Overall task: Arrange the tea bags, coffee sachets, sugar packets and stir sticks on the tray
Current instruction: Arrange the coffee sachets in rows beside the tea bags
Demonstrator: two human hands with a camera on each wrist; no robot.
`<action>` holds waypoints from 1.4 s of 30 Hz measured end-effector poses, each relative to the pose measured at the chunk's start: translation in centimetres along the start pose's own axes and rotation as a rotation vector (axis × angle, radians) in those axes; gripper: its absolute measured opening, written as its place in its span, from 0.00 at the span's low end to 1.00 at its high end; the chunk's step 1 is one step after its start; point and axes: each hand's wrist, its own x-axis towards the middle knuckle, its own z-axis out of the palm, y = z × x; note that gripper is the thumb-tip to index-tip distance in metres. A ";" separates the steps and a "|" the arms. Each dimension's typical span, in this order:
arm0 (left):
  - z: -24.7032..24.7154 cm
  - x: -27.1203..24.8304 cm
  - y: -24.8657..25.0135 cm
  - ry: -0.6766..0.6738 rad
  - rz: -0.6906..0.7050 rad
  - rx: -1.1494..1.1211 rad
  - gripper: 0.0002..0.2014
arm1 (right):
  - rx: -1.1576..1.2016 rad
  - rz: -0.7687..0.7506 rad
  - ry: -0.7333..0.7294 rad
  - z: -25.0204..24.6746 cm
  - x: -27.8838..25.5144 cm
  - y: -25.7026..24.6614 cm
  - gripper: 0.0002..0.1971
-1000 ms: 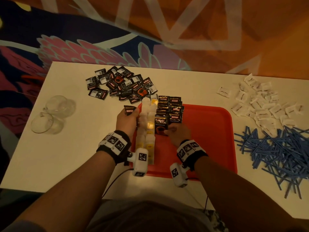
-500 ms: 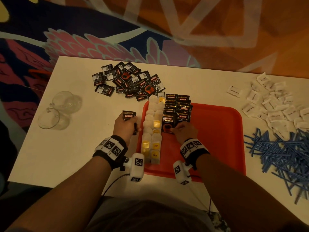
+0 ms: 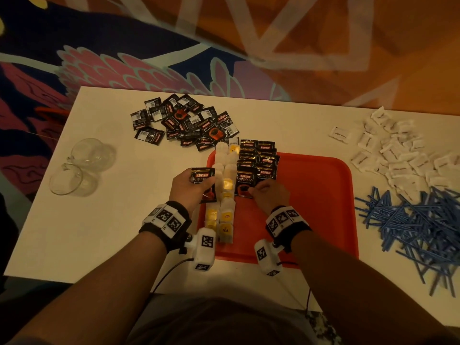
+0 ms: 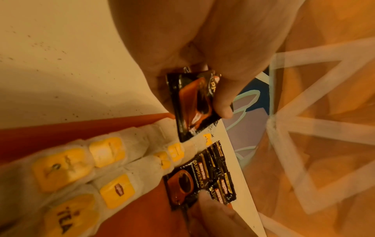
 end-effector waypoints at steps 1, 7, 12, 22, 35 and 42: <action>0.3 0.0 0.0 -0.005 -0.002 -0.007 0.09 | 0.017 -0.045 -0.016 -0.1 -0.5 -0.2 0.08; 2.5 -0.9 0.8 -0.097 0.022 -0.088 0.10 | 0.252 -0.269 -0.345 -0.6 -4.1 -2.1 0.09; 3.9 -1.7 2.4 -0.179 0.053 -0.179 0.08 | 0.283 -0.325 -0.246 -1.6 -4.3 -2.0 0.05; 5.4 -1.5 1.6 -0.127 -0.016 -0.117 0.09 | 0.001 -0.423 -0.214 -3.3 -3.3 -0.9 0.07; 6.3 -0.4 0.4 -0.172 0.293 0.484 0.09 | -0.234 -0.183 -0.220 -4.4 -0.3 2.8 0.10; 6.4 0.4 -1.3 -0.252 0.449 1.155 0.22 | -0.182 -0.032 -0.165 -4.5 2.0 3.8 0.09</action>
